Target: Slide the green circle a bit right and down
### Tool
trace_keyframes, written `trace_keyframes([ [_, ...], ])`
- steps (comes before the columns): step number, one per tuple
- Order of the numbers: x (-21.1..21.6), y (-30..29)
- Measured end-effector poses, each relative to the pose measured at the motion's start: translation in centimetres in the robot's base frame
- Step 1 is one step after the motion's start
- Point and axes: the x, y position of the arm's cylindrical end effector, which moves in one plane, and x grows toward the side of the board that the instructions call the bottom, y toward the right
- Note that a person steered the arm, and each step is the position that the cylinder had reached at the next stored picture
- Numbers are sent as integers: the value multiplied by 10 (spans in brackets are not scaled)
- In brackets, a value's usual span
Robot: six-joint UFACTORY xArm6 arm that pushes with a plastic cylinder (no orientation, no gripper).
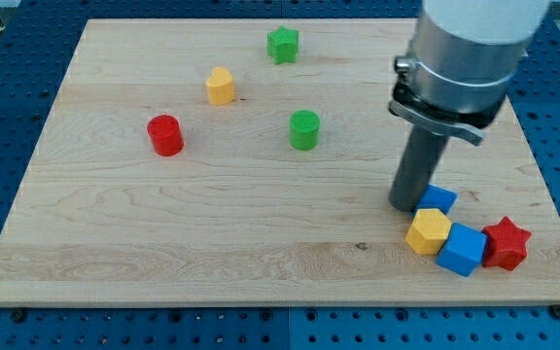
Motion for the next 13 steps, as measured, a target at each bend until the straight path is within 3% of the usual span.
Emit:
trace_keyframes([
  [2, -1, 37],
  [4, -43, -1],
  [5, -43, 26],
  [7, -103, 34],
  [9, -159, -136],
  [10, -160, -178],
  [13, -126, -153],
])
